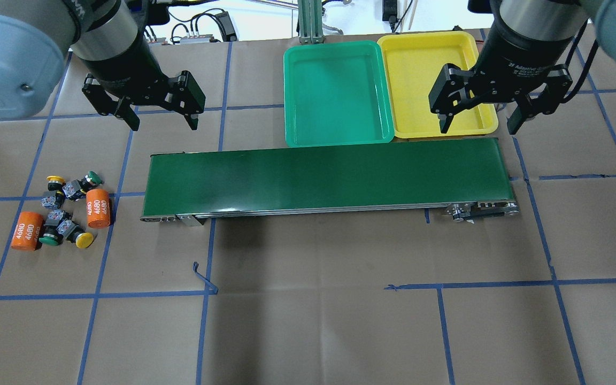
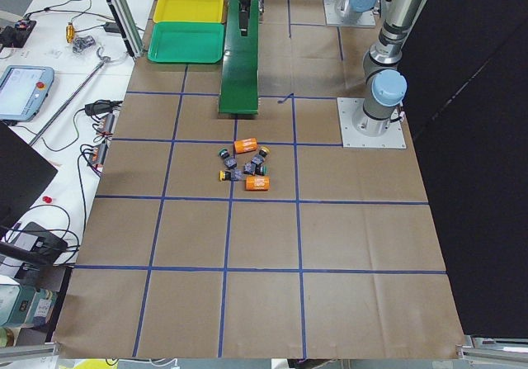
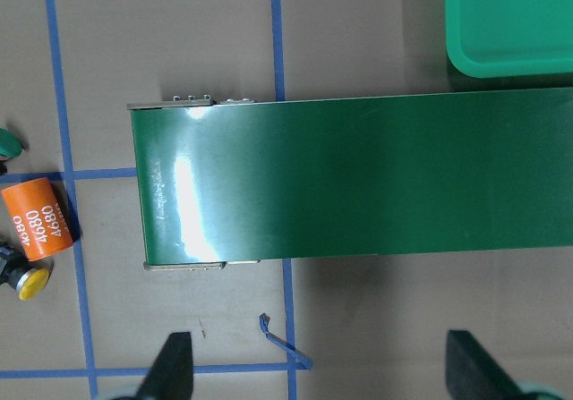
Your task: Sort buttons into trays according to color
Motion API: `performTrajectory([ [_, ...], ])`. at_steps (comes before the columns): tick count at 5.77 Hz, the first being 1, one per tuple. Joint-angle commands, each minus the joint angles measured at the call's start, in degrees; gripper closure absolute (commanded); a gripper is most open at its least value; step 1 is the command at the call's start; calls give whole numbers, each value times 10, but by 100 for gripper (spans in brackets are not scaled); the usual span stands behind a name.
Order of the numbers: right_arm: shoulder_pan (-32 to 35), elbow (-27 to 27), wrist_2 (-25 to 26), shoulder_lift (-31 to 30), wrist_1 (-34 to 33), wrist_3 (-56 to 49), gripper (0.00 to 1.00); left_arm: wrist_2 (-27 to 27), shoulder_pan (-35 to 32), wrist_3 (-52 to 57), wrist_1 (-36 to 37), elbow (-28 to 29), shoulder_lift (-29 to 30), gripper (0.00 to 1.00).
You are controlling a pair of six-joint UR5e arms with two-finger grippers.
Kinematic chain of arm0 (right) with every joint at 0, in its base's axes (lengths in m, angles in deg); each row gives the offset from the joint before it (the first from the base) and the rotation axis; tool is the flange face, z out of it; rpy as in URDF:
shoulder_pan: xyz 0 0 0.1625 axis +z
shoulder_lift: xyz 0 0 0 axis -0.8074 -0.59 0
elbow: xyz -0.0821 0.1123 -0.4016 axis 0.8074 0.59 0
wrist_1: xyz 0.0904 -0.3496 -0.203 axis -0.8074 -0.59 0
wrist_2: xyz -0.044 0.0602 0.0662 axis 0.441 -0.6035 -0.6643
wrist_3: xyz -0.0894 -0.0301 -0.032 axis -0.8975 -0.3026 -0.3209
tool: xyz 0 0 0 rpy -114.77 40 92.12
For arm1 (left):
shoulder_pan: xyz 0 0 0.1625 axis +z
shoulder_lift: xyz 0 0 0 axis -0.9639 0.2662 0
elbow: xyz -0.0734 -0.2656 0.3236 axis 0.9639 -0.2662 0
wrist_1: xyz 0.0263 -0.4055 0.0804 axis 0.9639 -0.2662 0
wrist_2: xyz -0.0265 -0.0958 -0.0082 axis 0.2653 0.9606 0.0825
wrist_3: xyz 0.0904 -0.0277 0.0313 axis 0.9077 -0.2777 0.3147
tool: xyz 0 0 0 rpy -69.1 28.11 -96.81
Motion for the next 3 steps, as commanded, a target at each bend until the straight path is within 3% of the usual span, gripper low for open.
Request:
performTrajectory([
  [1,0,0,0,0,0,0,0,-3,2,5,0,-2,-2,1],
  [3,0,0,-1,0,-1,0,0,-25,58,5,9,-11,4,1],
])
